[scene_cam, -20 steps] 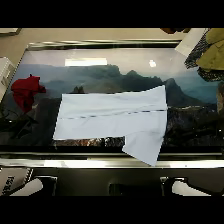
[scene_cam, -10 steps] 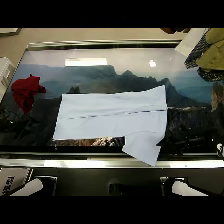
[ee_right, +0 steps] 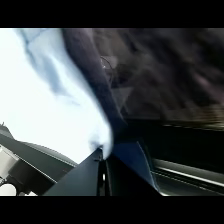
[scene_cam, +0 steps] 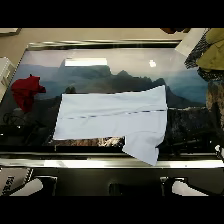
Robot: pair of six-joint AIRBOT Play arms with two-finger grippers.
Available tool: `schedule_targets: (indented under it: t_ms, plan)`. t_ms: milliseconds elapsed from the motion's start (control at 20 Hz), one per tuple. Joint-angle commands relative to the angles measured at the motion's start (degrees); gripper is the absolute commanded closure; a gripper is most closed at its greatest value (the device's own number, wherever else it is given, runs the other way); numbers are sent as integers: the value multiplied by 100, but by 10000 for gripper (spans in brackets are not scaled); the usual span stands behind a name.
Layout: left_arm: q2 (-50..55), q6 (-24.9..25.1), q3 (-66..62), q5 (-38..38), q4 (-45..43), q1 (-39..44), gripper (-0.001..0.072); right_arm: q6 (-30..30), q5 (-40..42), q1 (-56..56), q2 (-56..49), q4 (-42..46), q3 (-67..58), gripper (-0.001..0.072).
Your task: Fold the clothes and pants, and hang the long-sleeved shirts on hangers.
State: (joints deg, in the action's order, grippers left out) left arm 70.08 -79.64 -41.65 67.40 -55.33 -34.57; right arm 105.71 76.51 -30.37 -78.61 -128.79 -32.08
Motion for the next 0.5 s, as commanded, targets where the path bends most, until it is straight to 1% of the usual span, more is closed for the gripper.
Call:
schedule_targets:
  t_ms: [0, 200, 250, 450]
  plan:
    - [4, 382, 503, -146, 280, 2, 93, 103, -33, -2, 4, -68, 4, 681]
    - [11, 470, 750, -262, 291, 20, 98, 125, -33, -2, 4, -85, 4, 681]
    - [33, 472, 754, -295, 289, 39, 109, 136, -31, -2, 4, -85, 4, 681]
    - [293, 470, 761, -319, 345, 304, 110, 210, 2, -2, 11, -111, 4, 681]
